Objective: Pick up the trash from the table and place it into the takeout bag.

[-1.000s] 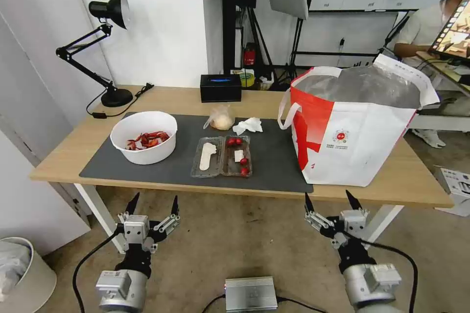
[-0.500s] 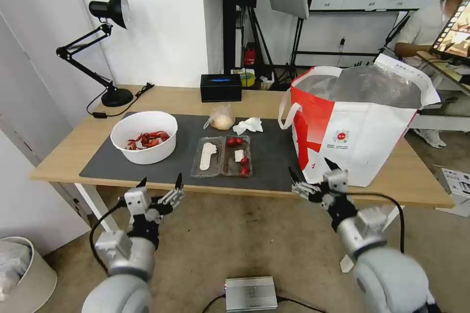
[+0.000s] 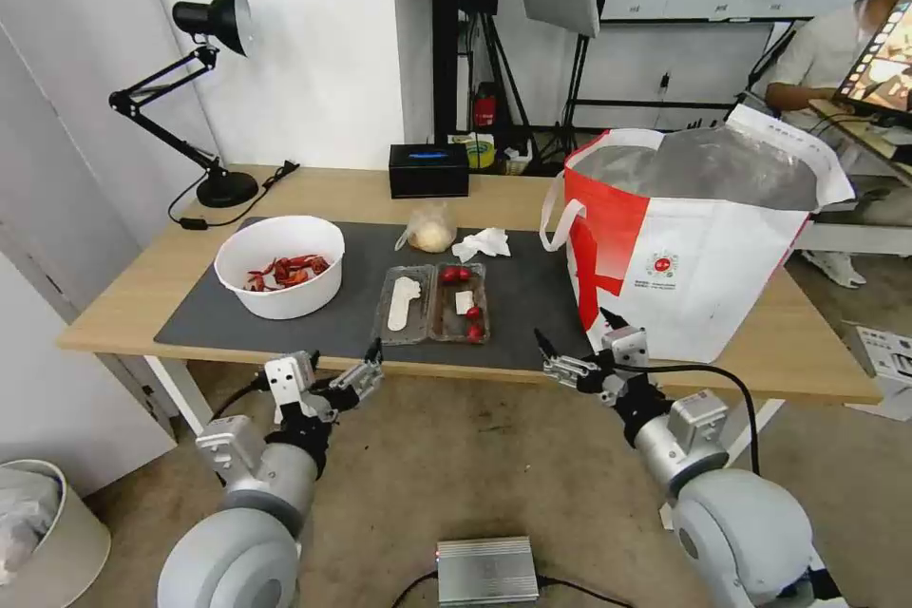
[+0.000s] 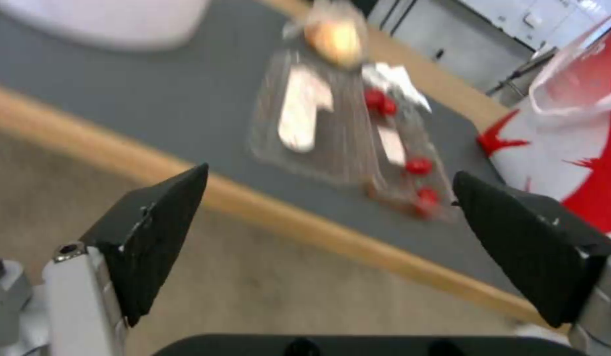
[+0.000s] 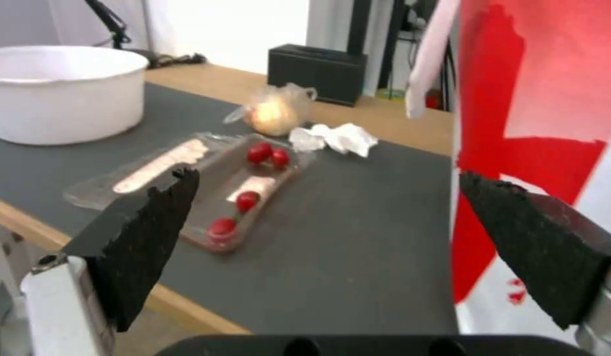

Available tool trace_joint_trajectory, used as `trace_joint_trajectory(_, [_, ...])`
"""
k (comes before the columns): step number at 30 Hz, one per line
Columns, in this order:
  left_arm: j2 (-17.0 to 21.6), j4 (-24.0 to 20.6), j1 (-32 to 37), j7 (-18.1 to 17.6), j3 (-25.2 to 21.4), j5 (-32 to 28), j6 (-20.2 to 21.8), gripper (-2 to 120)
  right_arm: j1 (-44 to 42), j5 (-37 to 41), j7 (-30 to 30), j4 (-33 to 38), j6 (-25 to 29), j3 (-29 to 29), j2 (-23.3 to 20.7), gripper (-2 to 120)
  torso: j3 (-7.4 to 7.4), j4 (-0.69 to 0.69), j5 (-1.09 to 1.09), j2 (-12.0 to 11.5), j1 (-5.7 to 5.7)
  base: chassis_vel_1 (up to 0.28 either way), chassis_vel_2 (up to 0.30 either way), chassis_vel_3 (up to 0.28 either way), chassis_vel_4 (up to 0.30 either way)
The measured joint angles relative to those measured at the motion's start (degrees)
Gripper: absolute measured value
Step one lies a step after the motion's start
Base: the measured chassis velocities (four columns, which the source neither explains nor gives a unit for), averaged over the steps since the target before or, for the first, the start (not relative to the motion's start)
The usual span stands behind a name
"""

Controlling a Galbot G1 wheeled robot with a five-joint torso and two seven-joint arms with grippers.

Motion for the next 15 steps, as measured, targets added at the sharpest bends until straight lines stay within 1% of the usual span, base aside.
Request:
trace_joint_trajectory(1, [-0.1, -0.1, -0.3, -1.3, -0.1, -3.1, 0.8, 100, 0.2, 0.1, -0.1, -0.2, 0.2, -0.1, -0.1, 100, 0.0, 0.0, 0.0, 0.0, 0.0, 0.0, 0.0, 0.0, 0.0])
trace_joint_trajectory(2, [-0.1, -0.1, -0.3, -1.3, -0.1, -3.1, 0.8, 100, 0.2, 0.1, -0.1, -0.2, 0.2, -0.1, -0.1, 100, 0.0, 0.0, 0.0, 0.0, 0.0, 0.0, 0.0, 0.0, 0.0])
trace_joint_trajectory(4, [-0.3, -0.1, -1.0, -4.3, -0.3, -9.4, 1.9, 100, 0.5, 0.3, -0.3, -0.3, 0.4, -0.2, -0.4, 100, 0.0, 0.0, 0.0, 0.0, 0.0, 0.0, 0.0, 0.0, 0.0])
trace_joint_trajectory(5, [-0.3, -0.1, -1.0, -4.3, -0.3, -9.4, 1.9, 100, 0.5, 0.3, -0.3, -0.3, 0.4, -0.2, -0.4, 100, 0.0, 0.0, 0.0, 0.0, 0.0, 0.0, 0.0, 0.0, 0.0])
trace_joint_trajectory(6, [-0.3, -0.2, -1.3, -5.2, -0.4, -11.3, 2.2, 100, 0.6, 0.3, -0.4, -0.4, 0.5, -0.2, -0.4, 100, 0.0, 0.0, 0.0, 0.0, 0.0, 0.0, 0.0, 0.0, 0.0])
trace_joint_trajectory(7, [-0.5, -0.2, -1.8, -6.8, -0.6, -14.8, 2.5, 100, 0.9, 0.5, -0.4, -0.5, 0.6, -0.3, -0.6, 100, 0.0, 0.0, 0.0, 0.0, 0.0, 0.0, 0.0, 0.0, 0.0])
trace_joint_trajectory(8, [-0.5, -0.2, -1.8, -6.8, -0.6, -14.8, 2.5, 100, 0.9, 0.5, -0.4, -0.5, 0.6, -0.3, -0.6, 100, 0.0, 0.0, 0.0, 0.0, 0.0, 0.0, 0.0, 0.0, 0.0])
trace_joint_trajectory(9, [-0.6, -0.1, -2.0, -8.0, -0.7, -16.9, 2.6, 100, 1.2, 0.8, -0.4, -0.5, 0.7, -0.5, -0.7, 100, 0.0, 0.0, 0.0, 0.0, 0.0, 0.0, 0.0, 0.0, 0.0])
trace_joint_trajectory(11, [-0.7, -0.2, -2.2, -8.5, -0.8, -17.9, 2.6, 100, 1.3, 0.9, -0.4, -0.6, 0.7, -0.5, -0.7, 100, 0.0, 0.0, 0.0, 0.0, 0.0, 0.0, 0.0, 0.0, 0.0])
trace_joint_trajectory(13, [-1.2, -0.1, -2.8, -10.6, -0.8, -20.9, 2.6, 100, 2.1, 1.5, -0.4, -0.9, 0.7, -0.8, -1.2, 100, 0.0, 0.0, 0.01, 0.0, 0.0, 0.0, 0.0, 0.0, 0.0])
trace_joint_trajectory(15, [-1.4, 0.1, -3.0, -11.3, -0.9, -21.5, 2.5, 100, 2.6, 1.8, -0.4, -1.0, 0.8, -0.9, -1.5, 100, 0.0, 0.0, 0.0, 0.0, 0.0, 0.0, 0.0, 0.0, 0.0])
